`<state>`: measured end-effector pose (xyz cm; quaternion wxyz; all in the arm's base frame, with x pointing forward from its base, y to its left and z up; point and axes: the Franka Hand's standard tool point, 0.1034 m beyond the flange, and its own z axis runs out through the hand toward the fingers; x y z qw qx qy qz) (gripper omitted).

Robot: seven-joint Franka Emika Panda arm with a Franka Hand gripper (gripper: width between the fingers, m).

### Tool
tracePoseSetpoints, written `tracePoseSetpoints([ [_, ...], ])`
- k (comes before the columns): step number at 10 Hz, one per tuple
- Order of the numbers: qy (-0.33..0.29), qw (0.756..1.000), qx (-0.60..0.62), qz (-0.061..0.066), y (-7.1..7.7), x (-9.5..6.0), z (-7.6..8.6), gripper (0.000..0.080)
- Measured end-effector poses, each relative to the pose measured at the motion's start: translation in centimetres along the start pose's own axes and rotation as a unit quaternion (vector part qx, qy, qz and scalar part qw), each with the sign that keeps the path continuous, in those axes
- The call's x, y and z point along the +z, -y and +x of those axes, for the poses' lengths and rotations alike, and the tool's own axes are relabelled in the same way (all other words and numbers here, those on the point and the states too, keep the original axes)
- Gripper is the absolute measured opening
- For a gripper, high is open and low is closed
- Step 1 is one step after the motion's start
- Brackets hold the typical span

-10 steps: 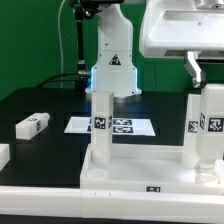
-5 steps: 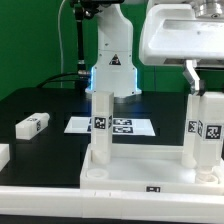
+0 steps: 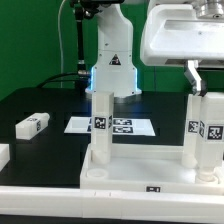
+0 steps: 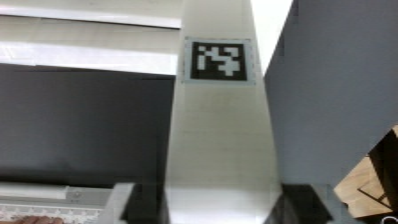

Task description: Assemble desk

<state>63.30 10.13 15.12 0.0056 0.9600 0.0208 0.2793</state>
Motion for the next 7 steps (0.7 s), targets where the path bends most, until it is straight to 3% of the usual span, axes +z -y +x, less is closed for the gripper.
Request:
tracePoseSetpoints([
  [7, -0.004, 1.000, -0.011, -0.004, -0.10, 0.97, -0.64, 0.0284],
])
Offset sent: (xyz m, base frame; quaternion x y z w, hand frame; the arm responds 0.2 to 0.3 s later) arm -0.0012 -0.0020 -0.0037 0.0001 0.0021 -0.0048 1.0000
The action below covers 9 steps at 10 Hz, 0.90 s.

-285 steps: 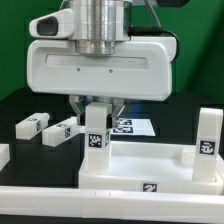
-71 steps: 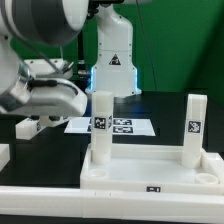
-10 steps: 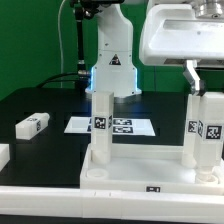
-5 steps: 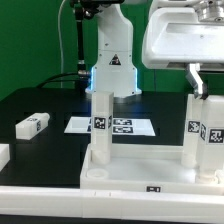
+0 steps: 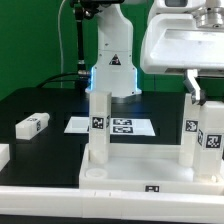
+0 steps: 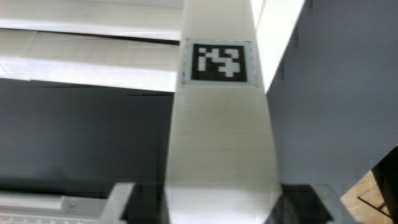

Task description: Assemble desk

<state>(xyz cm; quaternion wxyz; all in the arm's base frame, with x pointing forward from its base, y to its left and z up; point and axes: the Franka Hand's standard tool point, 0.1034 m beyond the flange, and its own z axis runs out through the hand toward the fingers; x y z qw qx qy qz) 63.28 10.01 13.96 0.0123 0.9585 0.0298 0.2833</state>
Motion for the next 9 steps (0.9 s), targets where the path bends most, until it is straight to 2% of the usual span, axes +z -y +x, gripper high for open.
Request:
tracePoseSetpoints([
  [2, -0.015, 1.000, -0.007, -0.001, -0.04, 0.12, 0.27, 0.0284],
  [3, -0.014, 1.000, -0.007, -0.001, -0.04, 0.13, 0.24, 0.0335],
  [4, -0.014, 1.000, -0.007, -0.001, -0.05, 0.13, 0.24, 0.0470],
  [5, -0.014, 1.000, -0.007, -0.001, -0.05, 0.14, 0.23, 0.0470],
  [6, -0.014, 1.000, -0.007, -0.001, -0.05, 0.14, 0.23, 0.0604],
  [7, -0.014, 1.000, -0.007, -0.001, -0.05, 0.14, 0.22, 0.0640],
  [9, -0.012, 1.000, -0.007, -0.002, -0.27, 0.02, 0.38, 0.0647],
])
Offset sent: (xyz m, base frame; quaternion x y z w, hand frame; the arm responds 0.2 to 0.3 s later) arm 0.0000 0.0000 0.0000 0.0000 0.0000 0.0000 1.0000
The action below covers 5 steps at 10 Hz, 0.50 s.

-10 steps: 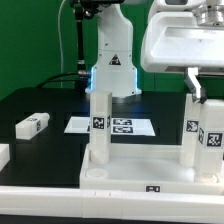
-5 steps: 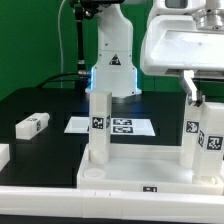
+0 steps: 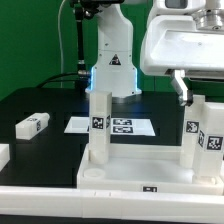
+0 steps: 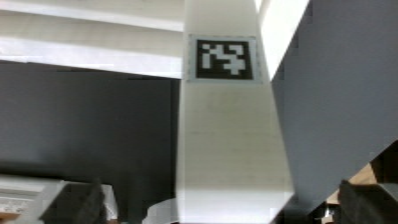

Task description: Assemble desk

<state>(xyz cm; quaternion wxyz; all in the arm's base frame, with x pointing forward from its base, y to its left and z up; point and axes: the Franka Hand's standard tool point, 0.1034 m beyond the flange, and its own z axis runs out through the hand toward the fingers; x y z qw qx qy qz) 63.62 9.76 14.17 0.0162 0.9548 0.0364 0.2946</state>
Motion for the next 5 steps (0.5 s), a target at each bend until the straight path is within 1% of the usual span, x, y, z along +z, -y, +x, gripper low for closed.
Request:
tracePoseSetpoints([
  [1, 0.006, 1.000, -0.003, 0.001, -0.5, -0.7, 0.6, 0.0649],
  [2, 0.013, 1.000, 0.000, 0.003, -0.6, -1.5, 1.3, 0.0649],
  [3, 0.009, 1.000, -0.002, 0.004, -0.7, -1.9, 1.8, 0.0649],
  [5, 0.018, 1.000, -0.002, 0.005, -0.7, -1.8, 1.5, 0.0649],
])
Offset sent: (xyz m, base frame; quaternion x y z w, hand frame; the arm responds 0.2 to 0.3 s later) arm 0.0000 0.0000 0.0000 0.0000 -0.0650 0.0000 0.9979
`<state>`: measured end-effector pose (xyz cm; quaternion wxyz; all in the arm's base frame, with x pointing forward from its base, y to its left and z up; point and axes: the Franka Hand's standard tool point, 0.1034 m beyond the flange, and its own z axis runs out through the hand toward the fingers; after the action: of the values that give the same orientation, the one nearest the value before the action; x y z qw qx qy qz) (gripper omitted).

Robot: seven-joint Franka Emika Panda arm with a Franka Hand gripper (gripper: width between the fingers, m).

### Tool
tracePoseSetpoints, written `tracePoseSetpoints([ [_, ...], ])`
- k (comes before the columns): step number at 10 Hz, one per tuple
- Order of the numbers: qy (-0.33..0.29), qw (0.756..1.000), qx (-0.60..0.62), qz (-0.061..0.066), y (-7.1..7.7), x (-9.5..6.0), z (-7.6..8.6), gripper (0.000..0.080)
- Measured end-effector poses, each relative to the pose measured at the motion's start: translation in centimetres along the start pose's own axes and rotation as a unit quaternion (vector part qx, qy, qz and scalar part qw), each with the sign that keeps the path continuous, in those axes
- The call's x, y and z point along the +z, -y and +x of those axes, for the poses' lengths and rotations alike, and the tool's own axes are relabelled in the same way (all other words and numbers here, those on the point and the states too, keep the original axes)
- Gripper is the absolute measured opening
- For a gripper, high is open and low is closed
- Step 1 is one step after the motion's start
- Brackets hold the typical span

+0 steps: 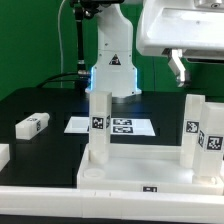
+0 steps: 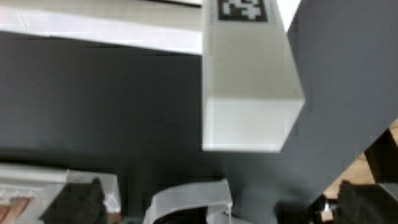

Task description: Assemble desk

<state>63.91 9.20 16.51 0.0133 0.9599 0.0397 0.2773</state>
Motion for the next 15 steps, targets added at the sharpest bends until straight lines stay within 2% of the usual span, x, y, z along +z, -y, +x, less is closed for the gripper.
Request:
tracePoseSetpoints([
  [2, 0.072, 0.997, 0.002, 0.005, 0.6, 0.7, -0.8, 0.0649],
  [3, 0.089, 0.996, 0.003, 0.007, 0.8, 0.8, -0.2, 0.0649],
  [4, 0.143, 0.990, 0.004, 0.009, 0.8, 0.9, -0.6, 0.0649],
  [6, 0.197, 0.980, 0.002, 0.009, 1.1, 1.3, -0.6, 0.0649],
  [7, 0.235, 0.972, 0.003, 0.008, 0.9, 1.4, -1.1, 0.0649],
  [8, 0.220, 0.975, 0.005, 0.004, 0.4, 2.0, -0.3, 0.0649],
  [11, 0.226, 0.974, 0.005, 0.001, 0.8, 3.1, -1.2, 0.0649],
  [15, 0.230, 0.973, 0.007, -0.001, 0.9, 3.7, -1.9, 0.0649],
])
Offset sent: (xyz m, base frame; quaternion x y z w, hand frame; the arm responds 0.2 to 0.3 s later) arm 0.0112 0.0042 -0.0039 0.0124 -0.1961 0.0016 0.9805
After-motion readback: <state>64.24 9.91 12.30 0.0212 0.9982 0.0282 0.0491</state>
